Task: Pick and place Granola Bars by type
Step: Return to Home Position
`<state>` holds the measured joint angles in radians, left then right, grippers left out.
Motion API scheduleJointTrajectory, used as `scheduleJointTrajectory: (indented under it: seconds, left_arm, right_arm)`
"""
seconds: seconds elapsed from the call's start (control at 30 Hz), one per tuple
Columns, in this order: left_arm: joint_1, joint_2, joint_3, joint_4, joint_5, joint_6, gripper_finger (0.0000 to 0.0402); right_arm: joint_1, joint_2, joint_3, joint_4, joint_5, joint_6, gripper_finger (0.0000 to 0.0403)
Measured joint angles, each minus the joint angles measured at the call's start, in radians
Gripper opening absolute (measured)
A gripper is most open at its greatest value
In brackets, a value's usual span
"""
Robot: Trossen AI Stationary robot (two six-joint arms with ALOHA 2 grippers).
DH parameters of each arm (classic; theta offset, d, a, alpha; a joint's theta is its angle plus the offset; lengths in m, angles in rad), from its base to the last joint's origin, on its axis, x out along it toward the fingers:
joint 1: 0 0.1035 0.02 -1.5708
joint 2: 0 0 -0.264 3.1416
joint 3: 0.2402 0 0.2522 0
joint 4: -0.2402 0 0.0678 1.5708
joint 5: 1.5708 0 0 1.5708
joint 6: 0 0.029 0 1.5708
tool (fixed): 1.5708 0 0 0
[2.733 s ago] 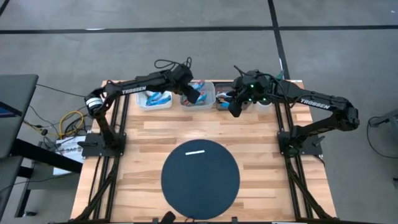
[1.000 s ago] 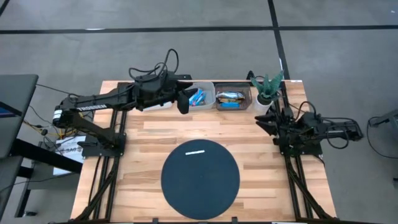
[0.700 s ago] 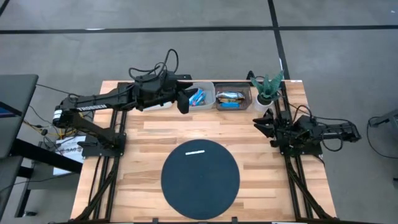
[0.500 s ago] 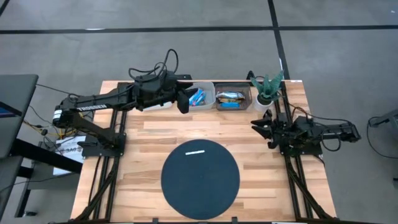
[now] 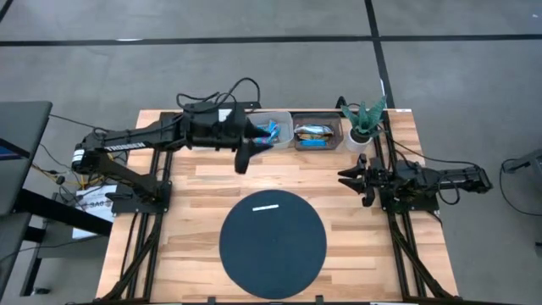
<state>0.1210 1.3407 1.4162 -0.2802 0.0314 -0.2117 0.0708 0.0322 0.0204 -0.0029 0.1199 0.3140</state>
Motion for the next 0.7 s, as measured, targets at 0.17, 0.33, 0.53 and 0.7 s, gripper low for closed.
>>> scheduleJointTrajectory:
  seconds: [0.17, 0.33, 0.53, 0.7]
  left_arm:
    - [-0.073, -0.012, 0.000, -0.117, 0.041, 0.037, 0.0173]
    - [-0.197, -0.052, -0.036, -0.202, -0.084, 0.046, 0.0173]
    - [-0.327, -0.147, -0.342, 0.194, -0.156, 0.040, 0.0173]
    - [-0.377, -0.209, -0.642, 0.530, -0.168, 0.006, 0.0173]
  right_arm:
    - [0.000, 0.000, 0.000, -0.001, 0.002, 0.000, 0.0123]
    - [0.000, 0.000, 0.000, -0.002, 0.002, 0.000, 0.0123]
    - [0.000, 0.000, 0.001, 0.004, 0.008, 0.000, 0.0123]
    - [0.000, 0.000, 0.001, 0.005, 0.013, 0.000, 0.0123]
